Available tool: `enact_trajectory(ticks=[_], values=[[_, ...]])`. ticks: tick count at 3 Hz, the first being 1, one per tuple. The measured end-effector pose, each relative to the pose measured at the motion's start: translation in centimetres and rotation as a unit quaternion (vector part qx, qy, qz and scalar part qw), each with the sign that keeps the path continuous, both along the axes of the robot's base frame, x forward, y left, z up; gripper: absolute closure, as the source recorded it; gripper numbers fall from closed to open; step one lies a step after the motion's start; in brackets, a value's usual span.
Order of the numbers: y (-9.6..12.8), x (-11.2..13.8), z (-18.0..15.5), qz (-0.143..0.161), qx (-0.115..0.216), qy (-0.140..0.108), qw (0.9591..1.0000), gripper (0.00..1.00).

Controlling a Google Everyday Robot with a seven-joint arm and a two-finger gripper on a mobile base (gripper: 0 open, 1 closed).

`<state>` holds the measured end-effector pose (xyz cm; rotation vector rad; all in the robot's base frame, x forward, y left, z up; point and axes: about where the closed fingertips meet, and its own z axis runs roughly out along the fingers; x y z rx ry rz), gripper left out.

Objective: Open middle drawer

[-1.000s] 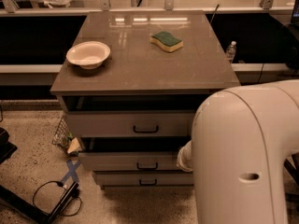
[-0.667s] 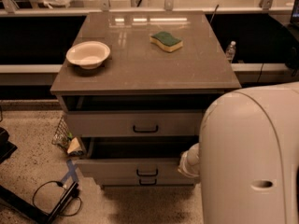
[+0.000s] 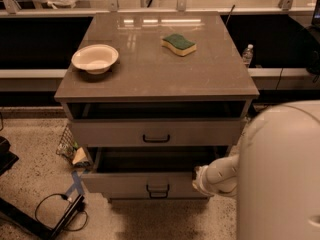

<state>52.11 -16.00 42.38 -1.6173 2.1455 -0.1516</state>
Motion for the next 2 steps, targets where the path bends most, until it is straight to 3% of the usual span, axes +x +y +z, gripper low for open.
enact_trajectory(ticks=[2], values=[[-0.02,-0.16,0.36,0.0,0.001,0.0,1.0,1.0]])
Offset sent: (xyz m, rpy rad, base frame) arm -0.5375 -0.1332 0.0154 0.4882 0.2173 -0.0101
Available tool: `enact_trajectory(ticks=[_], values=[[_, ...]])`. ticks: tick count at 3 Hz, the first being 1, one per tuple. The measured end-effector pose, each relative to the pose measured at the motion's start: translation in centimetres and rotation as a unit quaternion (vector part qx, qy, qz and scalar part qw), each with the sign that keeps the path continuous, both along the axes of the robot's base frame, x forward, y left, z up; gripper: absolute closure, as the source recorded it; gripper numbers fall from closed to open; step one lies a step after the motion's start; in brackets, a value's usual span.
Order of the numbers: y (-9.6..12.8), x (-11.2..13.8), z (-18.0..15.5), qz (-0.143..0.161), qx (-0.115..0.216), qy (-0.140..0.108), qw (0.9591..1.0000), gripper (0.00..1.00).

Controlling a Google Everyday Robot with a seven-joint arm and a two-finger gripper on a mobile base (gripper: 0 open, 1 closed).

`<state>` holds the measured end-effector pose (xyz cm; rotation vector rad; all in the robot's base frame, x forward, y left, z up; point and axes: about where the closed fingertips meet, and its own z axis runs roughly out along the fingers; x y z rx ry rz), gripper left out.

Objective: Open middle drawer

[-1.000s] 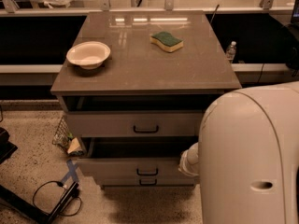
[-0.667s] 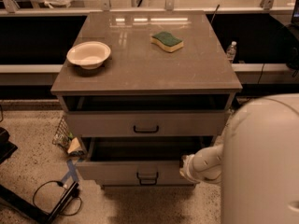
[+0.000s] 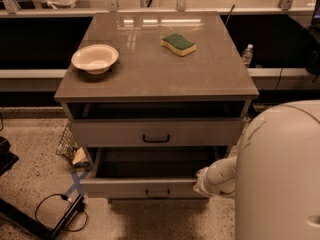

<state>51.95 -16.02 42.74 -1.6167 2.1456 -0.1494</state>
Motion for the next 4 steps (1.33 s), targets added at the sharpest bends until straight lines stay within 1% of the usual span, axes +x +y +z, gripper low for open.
enact_trajectory(ticks=[1,2,4], values=[[-0.55,-2.38,-0.04,0.001,0.011,0.005,0.9999,1.0],[-0.53,-2.38,0.0,0.001,0.011,0.005,0.9999,0.76],[-0.42,-2.39,-0.03,0.002,0.012,0.005,0.9999,1.0]])
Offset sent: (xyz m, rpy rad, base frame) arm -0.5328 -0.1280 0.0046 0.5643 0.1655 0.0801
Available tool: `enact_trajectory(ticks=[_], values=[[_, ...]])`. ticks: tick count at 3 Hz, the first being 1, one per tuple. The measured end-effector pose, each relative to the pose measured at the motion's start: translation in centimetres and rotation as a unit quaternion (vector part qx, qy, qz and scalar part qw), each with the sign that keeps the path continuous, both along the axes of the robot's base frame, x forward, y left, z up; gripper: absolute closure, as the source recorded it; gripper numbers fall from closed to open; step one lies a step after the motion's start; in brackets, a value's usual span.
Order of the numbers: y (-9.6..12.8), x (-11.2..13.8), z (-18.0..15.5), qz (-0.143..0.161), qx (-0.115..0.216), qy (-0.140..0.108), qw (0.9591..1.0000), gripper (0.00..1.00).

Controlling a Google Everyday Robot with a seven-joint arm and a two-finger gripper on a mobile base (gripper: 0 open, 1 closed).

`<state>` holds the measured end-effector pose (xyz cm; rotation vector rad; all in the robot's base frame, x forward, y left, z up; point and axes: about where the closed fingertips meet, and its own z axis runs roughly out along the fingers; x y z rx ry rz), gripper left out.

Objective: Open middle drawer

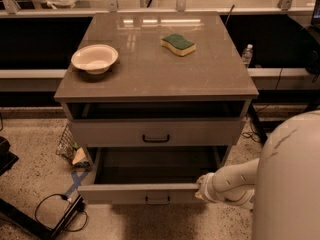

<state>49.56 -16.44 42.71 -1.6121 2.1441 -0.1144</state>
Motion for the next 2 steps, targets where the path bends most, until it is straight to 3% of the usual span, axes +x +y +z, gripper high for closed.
enact_trajectory(ticks=[1,2], values=[[0.0,0.0,0.1,0.0,0.0,0.0,1.0,1.0],[-0.1,-1.8,-0.1,-0.008,-0.005,0.035,0.9993,1.0]])
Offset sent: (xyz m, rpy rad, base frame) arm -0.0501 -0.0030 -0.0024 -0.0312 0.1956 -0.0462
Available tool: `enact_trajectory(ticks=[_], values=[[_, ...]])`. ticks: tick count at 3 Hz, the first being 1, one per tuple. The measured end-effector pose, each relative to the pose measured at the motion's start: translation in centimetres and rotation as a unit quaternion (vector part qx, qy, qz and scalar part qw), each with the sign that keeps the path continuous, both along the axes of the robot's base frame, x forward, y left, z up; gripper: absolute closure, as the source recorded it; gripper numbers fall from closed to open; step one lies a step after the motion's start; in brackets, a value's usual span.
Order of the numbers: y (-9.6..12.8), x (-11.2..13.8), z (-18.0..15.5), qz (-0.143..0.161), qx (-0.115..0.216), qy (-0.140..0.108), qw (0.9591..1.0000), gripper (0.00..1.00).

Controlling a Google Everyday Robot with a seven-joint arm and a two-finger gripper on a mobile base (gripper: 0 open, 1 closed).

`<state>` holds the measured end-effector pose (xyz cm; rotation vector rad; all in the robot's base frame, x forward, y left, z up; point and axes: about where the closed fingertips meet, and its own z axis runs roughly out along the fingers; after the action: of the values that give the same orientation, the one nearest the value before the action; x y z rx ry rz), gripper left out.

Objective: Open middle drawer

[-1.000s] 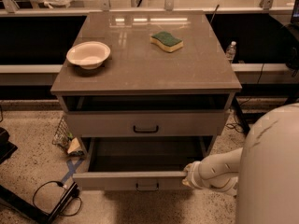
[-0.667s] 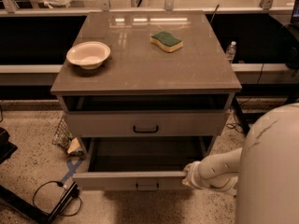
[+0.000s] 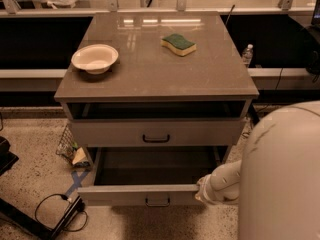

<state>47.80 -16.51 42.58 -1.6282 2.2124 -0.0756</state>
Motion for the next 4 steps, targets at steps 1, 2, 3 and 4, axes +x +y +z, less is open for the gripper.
enact_trajectory(ticks=[1,2,3,4], values=[[0.32,-2.92,0.42,-0.022,0.005,0.044,0.9988,1.0],[0.32,-2.92,0.5,-0.022,0.005,0.044,0.9988,1.0],[0.38,-2.92,0.48,-0.022,0.005,0.044,0.9988,0.82],[0.43,-2.93,0.47,-0.021,0.005,0.044,0.9988,0.59]])
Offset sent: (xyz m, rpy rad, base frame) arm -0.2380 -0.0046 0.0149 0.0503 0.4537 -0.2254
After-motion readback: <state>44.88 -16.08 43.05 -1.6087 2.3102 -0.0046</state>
